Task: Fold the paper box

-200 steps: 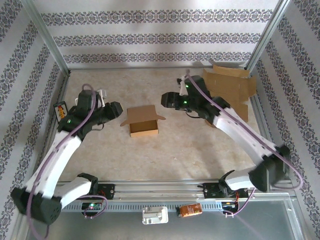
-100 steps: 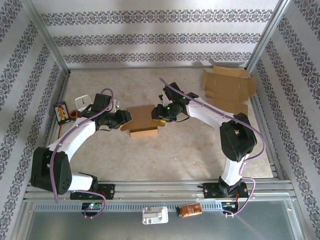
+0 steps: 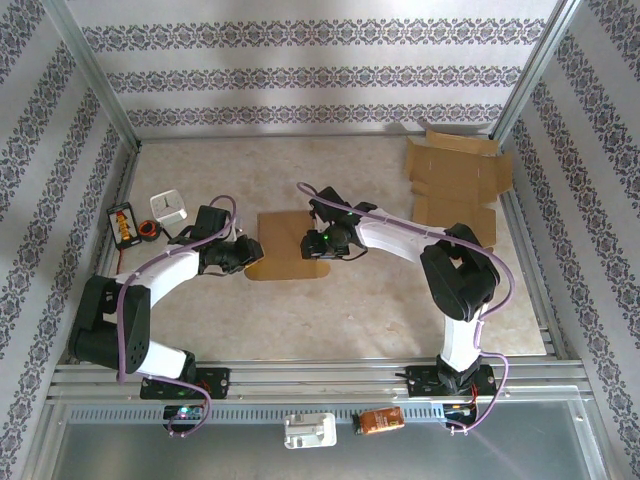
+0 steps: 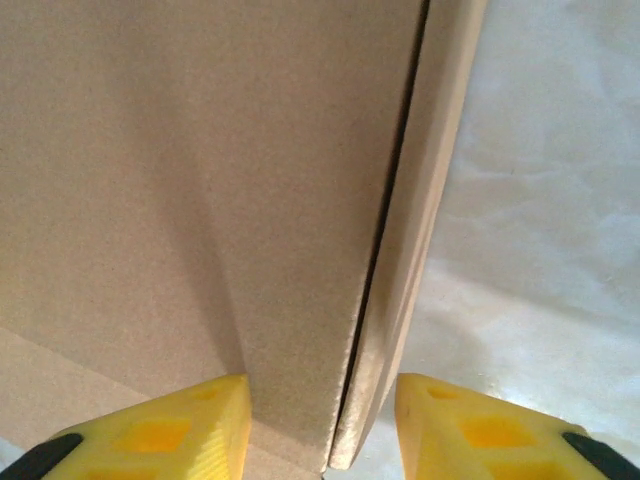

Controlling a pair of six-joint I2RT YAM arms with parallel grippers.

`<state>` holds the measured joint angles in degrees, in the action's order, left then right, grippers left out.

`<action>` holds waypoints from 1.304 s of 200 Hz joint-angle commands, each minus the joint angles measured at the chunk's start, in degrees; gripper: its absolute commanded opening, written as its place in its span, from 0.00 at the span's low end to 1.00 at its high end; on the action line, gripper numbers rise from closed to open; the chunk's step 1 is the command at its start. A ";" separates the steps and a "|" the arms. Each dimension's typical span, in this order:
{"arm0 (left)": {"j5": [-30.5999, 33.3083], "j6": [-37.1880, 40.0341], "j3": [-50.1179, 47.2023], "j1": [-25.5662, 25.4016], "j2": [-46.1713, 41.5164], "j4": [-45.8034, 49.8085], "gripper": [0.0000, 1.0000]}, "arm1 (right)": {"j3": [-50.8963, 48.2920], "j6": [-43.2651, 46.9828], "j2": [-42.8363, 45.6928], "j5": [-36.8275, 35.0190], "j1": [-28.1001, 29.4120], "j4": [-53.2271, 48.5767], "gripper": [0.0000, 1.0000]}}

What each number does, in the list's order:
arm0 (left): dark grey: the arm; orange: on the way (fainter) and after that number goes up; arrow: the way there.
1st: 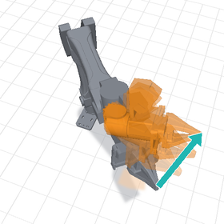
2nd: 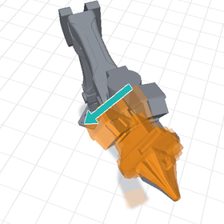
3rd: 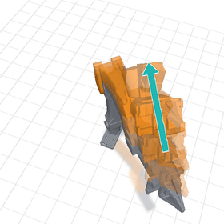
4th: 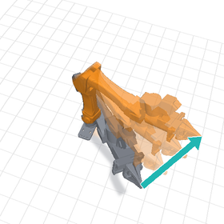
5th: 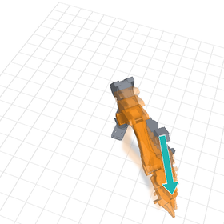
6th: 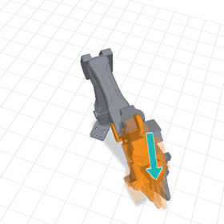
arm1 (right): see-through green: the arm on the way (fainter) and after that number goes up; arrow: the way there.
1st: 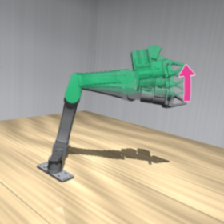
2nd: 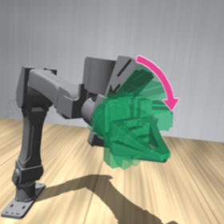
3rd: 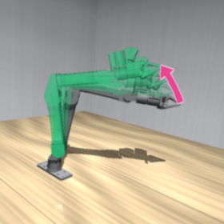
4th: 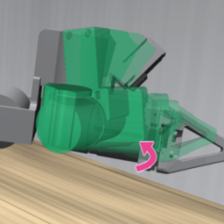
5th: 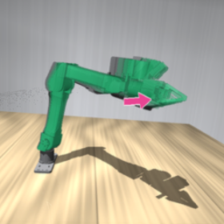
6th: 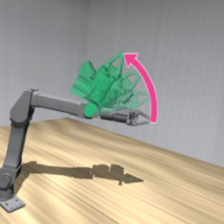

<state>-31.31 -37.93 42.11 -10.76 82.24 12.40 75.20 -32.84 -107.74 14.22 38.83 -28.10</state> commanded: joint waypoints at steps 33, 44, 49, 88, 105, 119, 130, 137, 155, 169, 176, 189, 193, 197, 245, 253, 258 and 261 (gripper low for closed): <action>11.74 3.11 2.89 0.72 -9.97 5.94 0.57 | 1.29 -0.20 5.76 -1.08 -3.48 0.93 0.68; 14.24 4.14 3.45 0.75 -10.19 5.72 0.63 | 2.80 0.51 3.80 0.16 -4.16 1.42 0.69; 14.86 4.62 3.65 0.96 -9.93 5.58 0.65 | 3.29 0.71 2.78 0.71 -4.34 1.97 0.69; 8.67 5.85 4.49 3.18 -4.74 1.74 0.72 | 4.24 -3.13 -4.72 7.26 -5.47 8.48 0.58; 5.71 6.64 3.51 3.25 -2.34 -1.64 0.75 | 3.37 -4.71 -6.86 8.97 -5.87 10.64 0.54; 5.45 6.08 2.05 3.21 0.61 -3.68 0.70 | 2.50 -5.04 -7.86 9.21 -5.96 11.40 0.51; 3.53 5.74 1.29 3.21 3.15 -4.79 0.59 | 1.62 -4.88 -8.22 8.88 -6.09 11.52 0.50; 2.53 5.16 0.46 3.12 4.35 -5.89 0.53 | 1.01 -4.95 -8.20 8.75 -6.26 11.74 0.49; 2.43 4.57 -1.14 3.03 6.47 -7.42 0.42 | -0.69 -5.46 -7.99 8.86 -6.66 12.61 0.47; 3.77 5.63 -0.83 3.10 7.55 -5.76 0.35 | -1.18 -5.40 -7.91 8.76 -6.88 12.72 0.47; 4.35 5.93 -0.64 3.12 7.90 -4.96 0.33 | -1.28 -5.31 -7.75 8.59 -6.84 12.76 0.46; 4.22 6.20 -0.13 3.11 7.40 -4.13 0.33 | -1.28 -5.12 -7.73 8.46 -6.92 12.76 0.46; 3.89 6.14 -0.03 3.10 7.06 -4.13 0.33 | -1.28 -5.05 -7.70 8.54 -7.01 12.87 0.46; 3.63 5.99 0.01 3.11 6.43 -4.22 0.33 | -1.28 -4.96 -7.73 8.67 -7.01 12.93 0.45; 2.58 5.41 2.27 3.17 -5.00 -4.09 0.70 | -6.47 -5.14 -8.51 15.80 -10.87 23.34 0.30; 2.17 5.18 2.26 3.18 -6.55 -4.93 0.73 | -7.57 -4.45 -8.98 18.36 -11.71 25.61 0.30; 2.06 4.93 2.17 3.20 -7.19 -5.41 0.75 | -8.04 -3.91 -9.29 19.56 -12.17 26.57 0.30; 1.95 4.83 2.12 3.21 -7.72 -5.72 0.75 | -8.21 -3.65 -9.54 20.29 -12.38 26.96 0.30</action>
<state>-28.51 -33.12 42.72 -8.12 79.33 7.70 71.33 -37.95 -114.76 31.03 29.26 -4.25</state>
